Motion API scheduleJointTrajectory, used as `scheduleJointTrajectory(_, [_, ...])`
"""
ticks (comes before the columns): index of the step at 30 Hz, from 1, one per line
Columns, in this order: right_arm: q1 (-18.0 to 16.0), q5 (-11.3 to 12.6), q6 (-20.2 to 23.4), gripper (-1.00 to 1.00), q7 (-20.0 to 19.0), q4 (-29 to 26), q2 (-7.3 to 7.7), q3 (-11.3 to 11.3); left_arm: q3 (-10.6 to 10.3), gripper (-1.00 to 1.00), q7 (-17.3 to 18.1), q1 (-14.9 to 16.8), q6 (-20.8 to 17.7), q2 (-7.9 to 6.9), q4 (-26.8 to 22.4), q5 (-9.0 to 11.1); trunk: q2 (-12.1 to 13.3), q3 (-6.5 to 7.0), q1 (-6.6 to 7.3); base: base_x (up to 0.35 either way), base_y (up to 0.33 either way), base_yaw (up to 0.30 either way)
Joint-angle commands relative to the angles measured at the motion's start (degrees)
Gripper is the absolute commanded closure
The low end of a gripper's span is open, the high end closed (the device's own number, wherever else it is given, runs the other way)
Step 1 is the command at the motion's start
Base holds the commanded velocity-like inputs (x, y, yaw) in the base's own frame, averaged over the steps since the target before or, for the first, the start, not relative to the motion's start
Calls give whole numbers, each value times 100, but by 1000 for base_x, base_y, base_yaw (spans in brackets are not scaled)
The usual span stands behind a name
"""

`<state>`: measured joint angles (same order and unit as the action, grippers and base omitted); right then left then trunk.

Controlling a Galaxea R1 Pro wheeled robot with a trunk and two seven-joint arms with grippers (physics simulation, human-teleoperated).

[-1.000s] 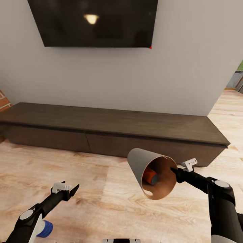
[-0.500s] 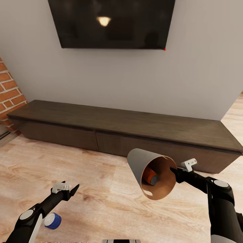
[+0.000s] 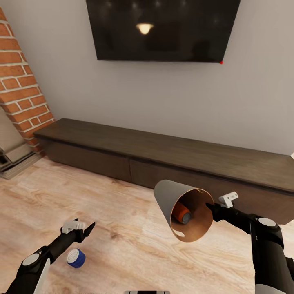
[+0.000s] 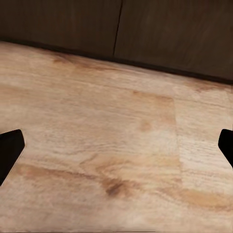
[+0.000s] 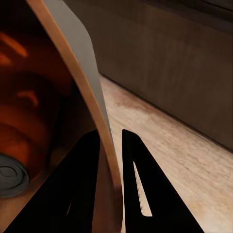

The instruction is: Put the three can of soda from the living room inside the tash can in the kitchen.

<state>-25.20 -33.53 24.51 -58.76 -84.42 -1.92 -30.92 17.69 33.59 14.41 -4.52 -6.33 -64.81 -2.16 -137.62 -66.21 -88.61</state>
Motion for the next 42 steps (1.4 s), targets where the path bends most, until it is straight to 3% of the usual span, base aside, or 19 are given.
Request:
scheduleJointTrajectory(1, [-2,50,28,100,-22,-4,-1,4,2,-100,0,0,0,0,5,-2,0,5,1,0,0,228])
scheduleJointTrajectory(24, [-2,48,28,100,85,15,-1,7,7,-100,-86,0,-10,0,45,-41,0,97,1,0,0,225])
scheduleJointTrajectory(35, [-2,57,33,100,85,14,-1,7,-15,-100,-146,3,-39,0,246,-77,0,107,1,140,0,49])
scheduleJointTrajectory(42, [-2,62,43,100,90,14,-1,14,-19,-100,-683,9,-69,6,428,-51,-40,89,-21,18,0,1])
